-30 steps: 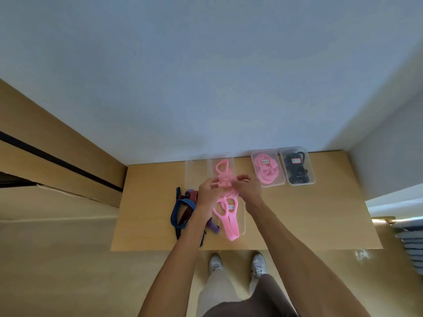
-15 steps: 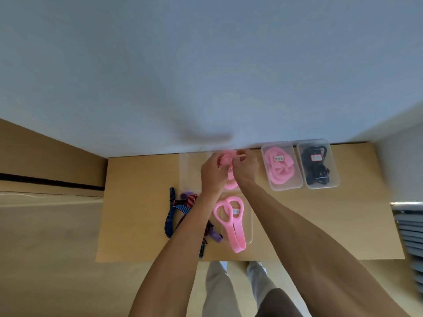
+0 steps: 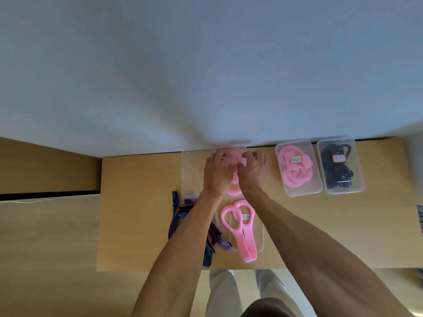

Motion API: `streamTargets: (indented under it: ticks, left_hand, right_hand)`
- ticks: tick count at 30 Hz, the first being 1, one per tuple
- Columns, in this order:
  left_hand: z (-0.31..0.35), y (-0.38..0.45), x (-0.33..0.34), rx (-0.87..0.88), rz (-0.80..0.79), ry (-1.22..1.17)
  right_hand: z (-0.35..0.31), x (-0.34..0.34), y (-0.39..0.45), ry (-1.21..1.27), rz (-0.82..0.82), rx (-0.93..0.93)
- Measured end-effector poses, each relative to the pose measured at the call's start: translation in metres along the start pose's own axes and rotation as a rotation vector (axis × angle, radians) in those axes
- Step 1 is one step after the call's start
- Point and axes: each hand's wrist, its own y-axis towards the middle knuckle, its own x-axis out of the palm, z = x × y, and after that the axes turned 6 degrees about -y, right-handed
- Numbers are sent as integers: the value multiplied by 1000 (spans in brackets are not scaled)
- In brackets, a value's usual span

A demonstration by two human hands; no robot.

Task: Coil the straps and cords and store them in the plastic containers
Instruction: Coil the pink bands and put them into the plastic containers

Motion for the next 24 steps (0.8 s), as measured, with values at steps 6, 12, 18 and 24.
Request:
streamTargets:
  ticks: [6,12,18,24]
  left_hand:
    - [-5,-2,9,59,-75,8]
    - [5,6,3,92,-51,16]
    - [19,-29,-21,-184,151,-69]
    - [38,-105,-16,-488,-50,-90]
  right_hand:
    - [6,10,1,-118,-46,-60]
    - [10,-3,-2,-12,-69,-91]
    - [15,-39,-29,194,-51,18]
    - [41,-50,-83,134,-336,261]
